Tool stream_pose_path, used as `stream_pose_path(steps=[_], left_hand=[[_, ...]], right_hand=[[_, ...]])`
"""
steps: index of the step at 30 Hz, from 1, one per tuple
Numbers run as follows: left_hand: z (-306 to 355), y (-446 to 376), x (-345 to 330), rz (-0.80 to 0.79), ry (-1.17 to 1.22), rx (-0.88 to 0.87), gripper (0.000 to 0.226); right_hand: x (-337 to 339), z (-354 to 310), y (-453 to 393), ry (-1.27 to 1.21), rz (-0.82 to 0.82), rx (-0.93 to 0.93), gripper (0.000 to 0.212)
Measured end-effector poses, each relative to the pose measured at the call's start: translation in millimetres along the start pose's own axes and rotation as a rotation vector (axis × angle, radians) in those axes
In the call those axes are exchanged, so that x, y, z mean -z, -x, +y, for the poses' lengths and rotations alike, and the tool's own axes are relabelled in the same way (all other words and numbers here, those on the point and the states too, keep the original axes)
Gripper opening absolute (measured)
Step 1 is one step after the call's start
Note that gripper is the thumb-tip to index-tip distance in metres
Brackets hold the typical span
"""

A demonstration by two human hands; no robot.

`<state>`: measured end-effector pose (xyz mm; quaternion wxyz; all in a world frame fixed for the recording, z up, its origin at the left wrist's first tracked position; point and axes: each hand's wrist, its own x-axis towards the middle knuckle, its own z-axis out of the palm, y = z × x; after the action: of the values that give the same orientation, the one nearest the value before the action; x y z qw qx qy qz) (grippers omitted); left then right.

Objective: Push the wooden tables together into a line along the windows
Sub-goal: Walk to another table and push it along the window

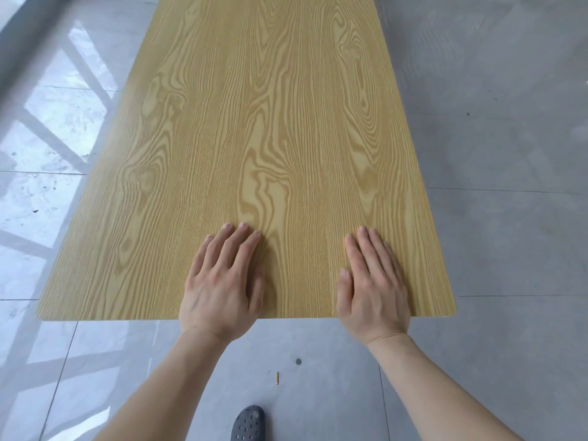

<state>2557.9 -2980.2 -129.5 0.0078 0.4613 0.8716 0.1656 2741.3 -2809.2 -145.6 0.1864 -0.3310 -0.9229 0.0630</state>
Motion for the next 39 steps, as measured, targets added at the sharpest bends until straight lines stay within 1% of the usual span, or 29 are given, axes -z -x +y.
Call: stream_pose_path(steps=[8,10,26,39], left_hand=[[2.0,-28.4,-3.2,0.007,0.005,-0.001,0.056],[-6.2,-59.6,-9.7,0.013,0.012,0.021,0.056],[-16.0,-131.0,-13.4,0.022,-0.001,0.022,0.058],[-15.3,-131.7,-13.1,0.004,-0.012,0.019,0.058]], right_hand=[[-4.0,9.1,-28.4,0.016,-0.004,0.008,0.055],[-18.2,14.3,-59.4,-0.005,-0.015,-0.005,0.055],[-36.9,25.0,-129.3,0.016,0.003,-0.003,0.056],[-36.7,25.6,-129.7,0.015,-0.008,0.000,0.057]])
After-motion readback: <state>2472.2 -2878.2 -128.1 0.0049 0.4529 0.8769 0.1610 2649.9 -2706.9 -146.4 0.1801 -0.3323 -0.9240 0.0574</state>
